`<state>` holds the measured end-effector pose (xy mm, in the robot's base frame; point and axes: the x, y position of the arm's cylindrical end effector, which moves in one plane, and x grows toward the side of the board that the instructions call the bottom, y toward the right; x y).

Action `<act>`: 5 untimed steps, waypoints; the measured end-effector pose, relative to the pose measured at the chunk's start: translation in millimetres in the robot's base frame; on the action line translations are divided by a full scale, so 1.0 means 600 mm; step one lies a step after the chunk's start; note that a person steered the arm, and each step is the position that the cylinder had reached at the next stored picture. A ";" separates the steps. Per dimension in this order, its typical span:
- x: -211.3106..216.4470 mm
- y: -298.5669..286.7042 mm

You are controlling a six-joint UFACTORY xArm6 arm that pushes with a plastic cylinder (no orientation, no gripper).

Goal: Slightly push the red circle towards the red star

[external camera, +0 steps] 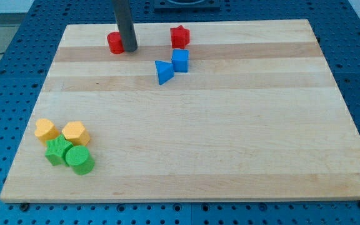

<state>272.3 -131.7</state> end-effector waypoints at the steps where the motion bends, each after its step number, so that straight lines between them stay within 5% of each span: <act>1: 0.009 -0.002; 4: 0.047 -0.116; 5: -0.007 -0.161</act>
<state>268.2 -228.1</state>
